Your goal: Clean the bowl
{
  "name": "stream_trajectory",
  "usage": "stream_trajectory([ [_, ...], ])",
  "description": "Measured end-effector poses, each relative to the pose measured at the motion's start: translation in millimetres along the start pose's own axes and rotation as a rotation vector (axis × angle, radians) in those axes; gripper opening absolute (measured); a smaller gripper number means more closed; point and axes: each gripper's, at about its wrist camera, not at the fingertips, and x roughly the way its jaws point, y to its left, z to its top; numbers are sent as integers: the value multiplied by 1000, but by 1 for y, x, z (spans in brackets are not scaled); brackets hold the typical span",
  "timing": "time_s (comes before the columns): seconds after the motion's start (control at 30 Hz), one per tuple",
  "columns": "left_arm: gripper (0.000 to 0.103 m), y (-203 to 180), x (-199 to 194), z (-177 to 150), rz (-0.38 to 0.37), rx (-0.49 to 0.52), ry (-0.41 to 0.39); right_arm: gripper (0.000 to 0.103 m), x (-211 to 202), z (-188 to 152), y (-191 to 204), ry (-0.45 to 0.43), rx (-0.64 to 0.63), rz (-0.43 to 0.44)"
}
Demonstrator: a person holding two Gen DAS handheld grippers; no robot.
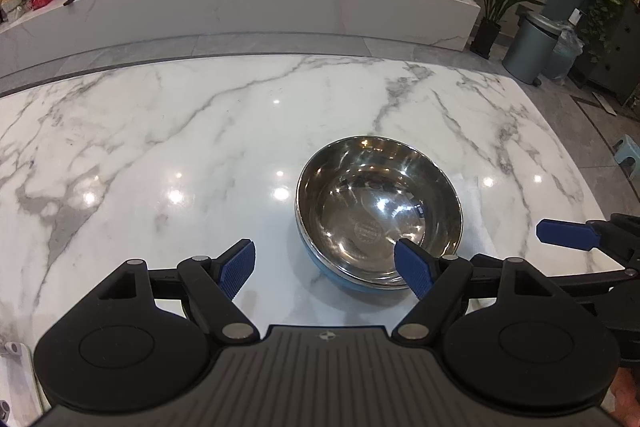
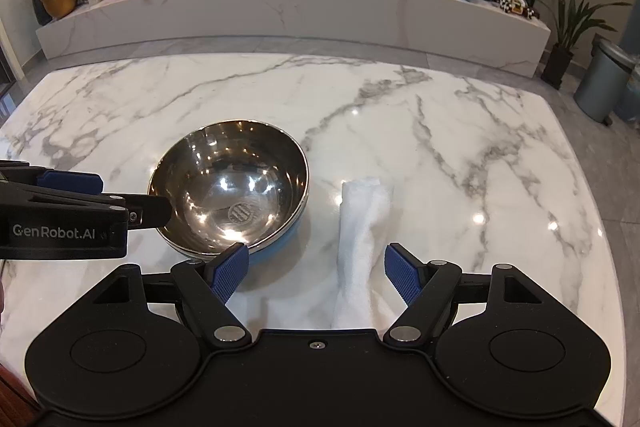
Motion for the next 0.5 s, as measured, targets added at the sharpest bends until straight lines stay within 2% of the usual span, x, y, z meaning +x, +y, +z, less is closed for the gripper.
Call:
stream_trajectory([
  [0.5, 76, 1, 2, -1, 14, 3, 3, 73, 5, -1, -5, 4, 29, 6],
])
